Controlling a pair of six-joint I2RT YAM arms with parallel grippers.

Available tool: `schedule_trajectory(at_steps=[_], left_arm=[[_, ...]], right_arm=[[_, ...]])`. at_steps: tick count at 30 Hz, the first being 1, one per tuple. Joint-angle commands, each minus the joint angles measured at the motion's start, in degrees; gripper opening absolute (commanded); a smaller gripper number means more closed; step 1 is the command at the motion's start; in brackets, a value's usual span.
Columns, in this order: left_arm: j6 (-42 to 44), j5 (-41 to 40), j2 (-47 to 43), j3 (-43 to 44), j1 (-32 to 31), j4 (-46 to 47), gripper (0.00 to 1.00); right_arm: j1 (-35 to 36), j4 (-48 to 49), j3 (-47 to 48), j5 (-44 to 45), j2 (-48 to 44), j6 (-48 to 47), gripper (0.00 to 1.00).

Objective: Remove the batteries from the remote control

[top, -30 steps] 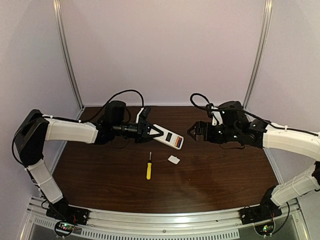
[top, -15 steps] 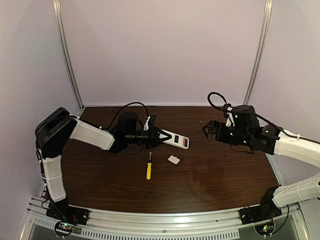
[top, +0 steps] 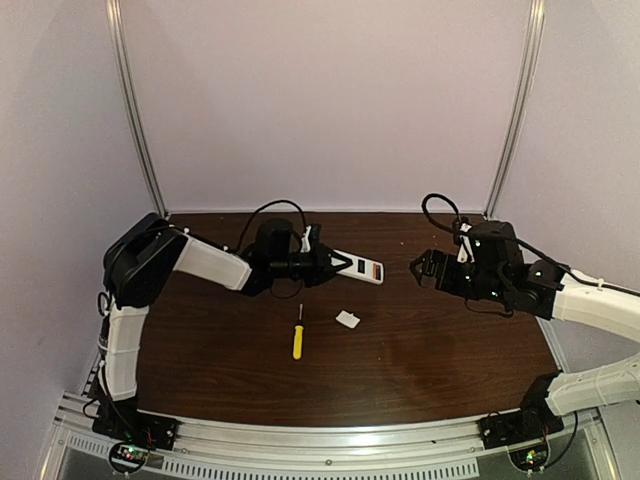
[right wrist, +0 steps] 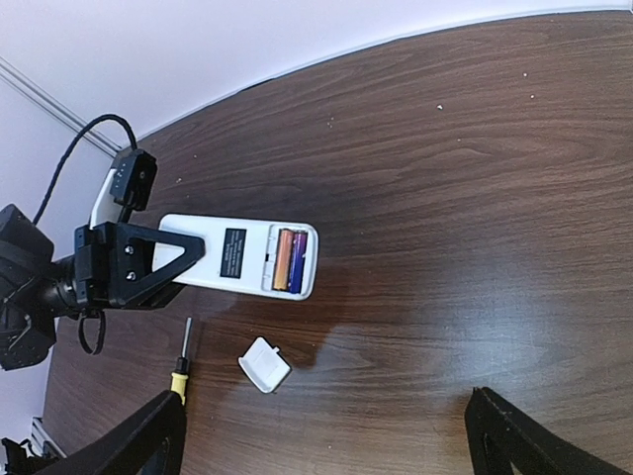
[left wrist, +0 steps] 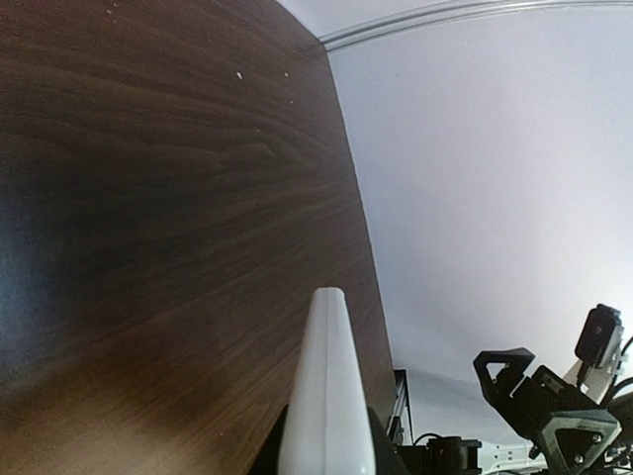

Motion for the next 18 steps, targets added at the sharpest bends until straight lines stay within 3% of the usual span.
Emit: schedule_trajectory(at_steps=[1, 9, 18], left_arm=[[2.31, -0.53, 3.10, 3.61, 2.75, -0.82, 0.00], [6.13, 0.32, 7.01, 7.92, 5.17, -6.35, 0.03], [8.44, 0.61, 7.57, 7.56, 6.81, -8.60, 0.19]], right_arm=[[-0.48, 1.13, -0.88, 0.09, -0.30, 0.20, 1.00], [-0.49, 1.57, -0.93, -0.07, 0.02, -0.26, 1.00], [-0.57, 1.48, -0.49, -0.25, 0.70, -0.72, 1.00]])
